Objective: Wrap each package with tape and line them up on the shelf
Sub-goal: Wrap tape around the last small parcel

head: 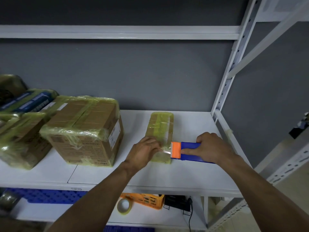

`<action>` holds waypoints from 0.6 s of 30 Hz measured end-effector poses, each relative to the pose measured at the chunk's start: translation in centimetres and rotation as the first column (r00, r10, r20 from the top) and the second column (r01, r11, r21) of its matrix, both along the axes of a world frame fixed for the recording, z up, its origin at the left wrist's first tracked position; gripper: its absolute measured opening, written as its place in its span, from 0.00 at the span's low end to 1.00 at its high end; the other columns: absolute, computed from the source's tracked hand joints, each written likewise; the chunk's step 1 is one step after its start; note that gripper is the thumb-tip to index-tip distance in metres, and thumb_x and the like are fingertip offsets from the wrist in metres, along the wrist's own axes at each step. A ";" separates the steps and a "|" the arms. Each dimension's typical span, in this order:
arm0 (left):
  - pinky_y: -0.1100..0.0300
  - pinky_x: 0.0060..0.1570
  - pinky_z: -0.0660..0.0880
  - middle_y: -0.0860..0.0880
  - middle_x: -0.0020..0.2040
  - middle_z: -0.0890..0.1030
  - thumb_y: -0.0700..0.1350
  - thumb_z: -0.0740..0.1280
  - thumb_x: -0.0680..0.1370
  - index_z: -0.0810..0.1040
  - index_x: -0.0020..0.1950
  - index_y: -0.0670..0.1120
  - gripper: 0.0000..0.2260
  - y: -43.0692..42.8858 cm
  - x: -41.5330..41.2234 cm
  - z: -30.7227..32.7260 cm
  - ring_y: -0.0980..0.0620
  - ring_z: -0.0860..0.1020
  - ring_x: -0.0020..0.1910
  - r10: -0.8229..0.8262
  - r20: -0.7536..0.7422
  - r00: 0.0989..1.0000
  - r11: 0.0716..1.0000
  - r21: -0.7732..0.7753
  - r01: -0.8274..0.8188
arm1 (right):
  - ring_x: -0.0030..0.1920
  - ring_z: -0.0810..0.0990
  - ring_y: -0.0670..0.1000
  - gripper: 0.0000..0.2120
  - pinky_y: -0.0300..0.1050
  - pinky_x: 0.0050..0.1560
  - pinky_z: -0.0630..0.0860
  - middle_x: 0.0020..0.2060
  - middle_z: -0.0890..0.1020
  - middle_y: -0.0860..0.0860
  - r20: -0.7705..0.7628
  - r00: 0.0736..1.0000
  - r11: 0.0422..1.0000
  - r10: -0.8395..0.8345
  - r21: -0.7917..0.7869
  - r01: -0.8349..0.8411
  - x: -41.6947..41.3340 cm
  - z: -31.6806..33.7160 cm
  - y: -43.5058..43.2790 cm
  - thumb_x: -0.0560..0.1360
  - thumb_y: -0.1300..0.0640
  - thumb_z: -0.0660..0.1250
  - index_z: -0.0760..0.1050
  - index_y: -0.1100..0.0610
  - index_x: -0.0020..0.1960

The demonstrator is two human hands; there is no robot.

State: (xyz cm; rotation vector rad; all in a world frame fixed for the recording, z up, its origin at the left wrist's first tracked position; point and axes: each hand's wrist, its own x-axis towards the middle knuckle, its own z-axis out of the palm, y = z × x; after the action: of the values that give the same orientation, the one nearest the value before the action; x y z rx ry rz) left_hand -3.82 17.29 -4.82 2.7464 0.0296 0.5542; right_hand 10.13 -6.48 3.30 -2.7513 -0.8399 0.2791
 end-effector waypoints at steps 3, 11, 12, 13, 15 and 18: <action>0.53 0.58 0.77 0.53 0.56 0.83 0.58 0.60 0.83 0.84 0.57 0.49 0.18 1.5 -0.8 0.2 0.52 0.77 0.61 -0.056 0.002 0.998 0.997 -0.060 0.056 | 0.36 0.80 0.48 0.33 0.40 0.34 0.71 0.35 0.79 0.48 0.005 1.000 1.000 0.005 -0.013 -0.005 0.2 0.4 -0.6 0.62 0.21 0.72 0.76 0.52 0.40; 0.45 0.67 0.71 0.52 0.63 0.75 0.43 0.70 0.79 0.70 0.75 0.64 0.28 0.1 -1.3 -0.8 0.48 0.71 0.65 0.038 -0.062 0.997 0.983 0.183 -0.026 | 0.37 0.79 0.46 0.31 0.39 0.35 0.73 0.38 0.78 0.46 0.041 0.999 0.999 -0.003 -0.054 0.005 0.0 0.3 -0.4 0.63 0.23 0.72 0.73 0.50 0.44; 0.45 0.68 0.70 0.53 0.63 0.75 0.49 0.67 0.81 0.71 0.73 0.64 0.22 -0.1 -1.2 -0.8 0.49 0.71 0.65 0.050 -0.053 0.997 0.987 0.154 -0.042 | 0.37 0.79 0.46 0.32 0.39 0.35 0.74 0.38 0.78 0.46 0.043 0.999 0.998 -0.005 -0.057 0.007 0.0 0.3 -0.5 0.63 0.23 0.72 0.73 0.50 0.44; 0.45 0.69 0.70 0.54 0.62 0.75 0.56 0.65 0.81 0.73 0.71 0.64 0.18 -0.4 -1.1 -0.7 0.50 0.71 0.65 0.072 -0.059 0.996 0.990 0.123 -0.064 | 0.38 0.79 0.46 0.32 0.40 0.36 0.75 0.38 0.78 0.46 0.046 0.999 0.998 -0.003 -0.059 0.006 -0.1 0.3 -0.5 0.63 0.23 0.72 0.73 0.51 0.44; 0.44 0.69 0.68 0.55 0.61 0.75 0.60 0.65 0.80 0.77 0.68 0.62 0.16 -0.9 -0.6 -0.6 0.51 0.71 0.66 0.112 -0.072 0.991 0.989 0.100 -0.105 | 0.38 0.80 0.47 0.32 0.41 0.38 0.77 0.38 0.79 0.46 0.050 0.999 0.998 0.002 -0.060 0.001 -0.1 0.1 -0.5 0.63 0.22 0.71 0.74 0.51 0.45; 0.40 0.71 0.66 0.56 0.64 0.76 0.51 0.68 0.81 0.80 0.64 0.59 0.12 -1.3 0.0 -0.9 0.50 0.71 0.69 0.113 -0.061 0.992 0.993 0.050 -0.110 | 0.38 0.80 0.46 0.32 0.40 0.37 0.76 0.38 0.78 0.46 0.061 0.998 0.998 -0.006 -0.060 0.010 -0.4 0.1 -0.4 0.64 0.22 0.71 0.75 0.51 0.46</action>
State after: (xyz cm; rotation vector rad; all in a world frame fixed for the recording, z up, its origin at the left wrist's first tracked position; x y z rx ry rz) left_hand -3.77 16.04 -5.75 2.8204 0.1887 0.5025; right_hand 9.69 -6.87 3.38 -2.8316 -0.8485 0.2243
